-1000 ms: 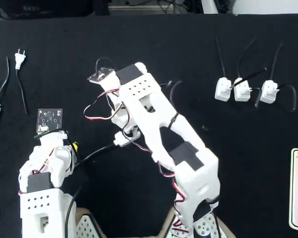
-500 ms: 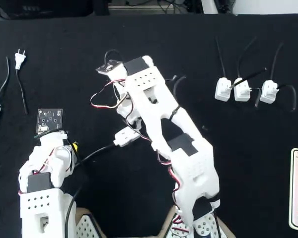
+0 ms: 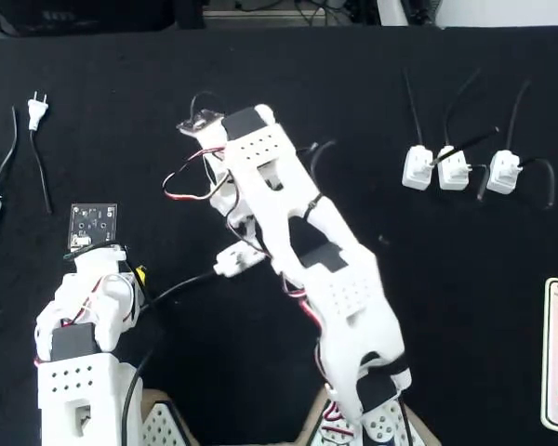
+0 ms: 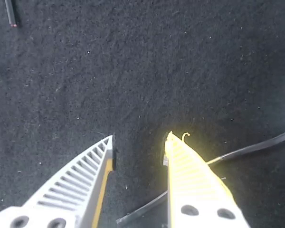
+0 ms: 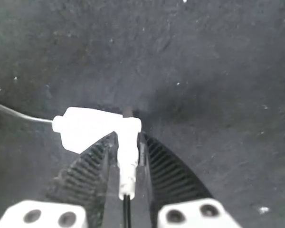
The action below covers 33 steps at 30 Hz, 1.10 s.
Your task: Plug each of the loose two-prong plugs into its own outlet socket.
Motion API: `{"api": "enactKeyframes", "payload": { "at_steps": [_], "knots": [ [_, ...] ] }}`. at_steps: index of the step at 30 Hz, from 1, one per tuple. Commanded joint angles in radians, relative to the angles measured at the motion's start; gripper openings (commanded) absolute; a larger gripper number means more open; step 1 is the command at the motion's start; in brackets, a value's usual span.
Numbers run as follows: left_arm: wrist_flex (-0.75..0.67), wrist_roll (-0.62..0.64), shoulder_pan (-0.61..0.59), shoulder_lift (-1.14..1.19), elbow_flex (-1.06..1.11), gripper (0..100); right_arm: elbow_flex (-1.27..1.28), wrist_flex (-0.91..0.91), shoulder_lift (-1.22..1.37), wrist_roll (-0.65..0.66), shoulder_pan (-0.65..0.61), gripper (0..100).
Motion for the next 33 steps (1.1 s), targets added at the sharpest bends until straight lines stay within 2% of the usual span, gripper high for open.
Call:
{"api": "enactKeyframes", "payload": {
  "at_steps": [1, 25, 33],
  "knots": [
    [0.003, 0.008, -0.010, -0.009, -0.016, 18, -0.085, 0.017, 0.001, -0.009, -0.020, 1.0],
    [0.003, 0.008, -0.010, -0.009, -0.016, 18, 0.054, 0.031, -0.004, -0.012, -0.034, 1.0],
    [0.003, 0.008, -0.010, -0.009, -0.016, 18, 0.228, 0.023, -0.185, -0.012, -0.038, 1.0]
  ]
}}
